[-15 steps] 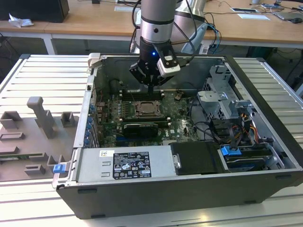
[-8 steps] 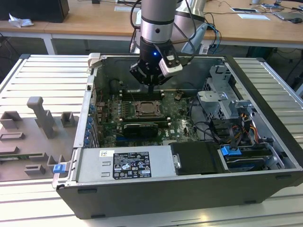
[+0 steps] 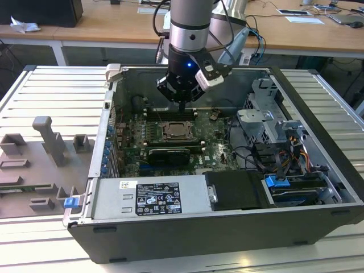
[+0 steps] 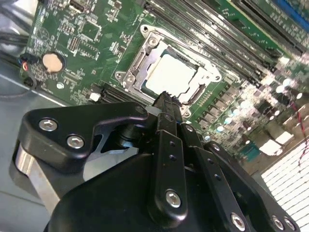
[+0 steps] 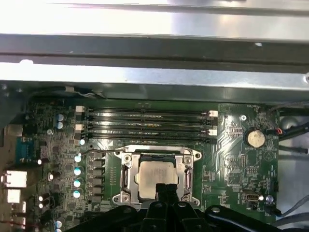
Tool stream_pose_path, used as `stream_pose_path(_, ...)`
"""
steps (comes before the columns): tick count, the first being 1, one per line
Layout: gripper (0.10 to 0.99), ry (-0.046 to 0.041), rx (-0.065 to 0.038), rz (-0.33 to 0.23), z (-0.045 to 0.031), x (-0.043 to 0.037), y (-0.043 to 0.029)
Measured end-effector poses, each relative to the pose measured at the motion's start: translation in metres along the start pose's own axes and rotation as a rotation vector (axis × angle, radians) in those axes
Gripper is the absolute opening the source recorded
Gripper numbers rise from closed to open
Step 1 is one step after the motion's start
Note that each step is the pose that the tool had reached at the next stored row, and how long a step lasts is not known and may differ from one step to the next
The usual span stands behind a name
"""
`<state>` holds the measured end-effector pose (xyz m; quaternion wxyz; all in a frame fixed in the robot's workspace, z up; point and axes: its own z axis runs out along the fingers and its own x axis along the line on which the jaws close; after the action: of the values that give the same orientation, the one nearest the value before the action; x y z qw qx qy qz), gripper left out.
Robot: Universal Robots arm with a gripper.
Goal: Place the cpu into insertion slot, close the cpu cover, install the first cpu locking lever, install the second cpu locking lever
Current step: 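Install the first cpu locking lever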
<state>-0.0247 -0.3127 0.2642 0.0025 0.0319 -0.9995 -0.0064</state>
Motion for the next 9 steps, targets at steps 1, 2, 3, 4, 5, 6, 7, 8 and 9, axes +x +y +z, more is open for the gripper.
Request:
stream_pose_path(1,0.106,0.0001,0.000,-0.014,0.0000,0.0000,0.0000)
stream_pose_path(2,0.106,-0.0002,-0.004,-0.030,0.0001,-0.0001,-0.0001)
stream_pose_path(3,0.106,-0.0017,-0.013,-0.032,0.0001,0.0003,-0.0001)
stream_pose_path(4,0.106,-0.0034,-0.026,-0.032,0.0001,0.0017,0.0000)
stream_pose_path(5,0.106,-0.0056,-0.050,-0.033,0.0002,0.0056,0.0002)
stream_pose_path(6,0.106,-0.0063,-0.059,-0.033,0.0003,0.0098,0.0005)
stream_pose_path(7,0.106,-0.0066,-0.063,-0.033,0.0007,0.0190,0.0011)
stream_pose_path(8,0.106,-0.0066,-0.063,-0.033,0.0010,0.0239,0.0014)
stream_pose_path(9,0.106,-0.0066,-0.063,-0.033,0.0012,0.0284,0.0017)
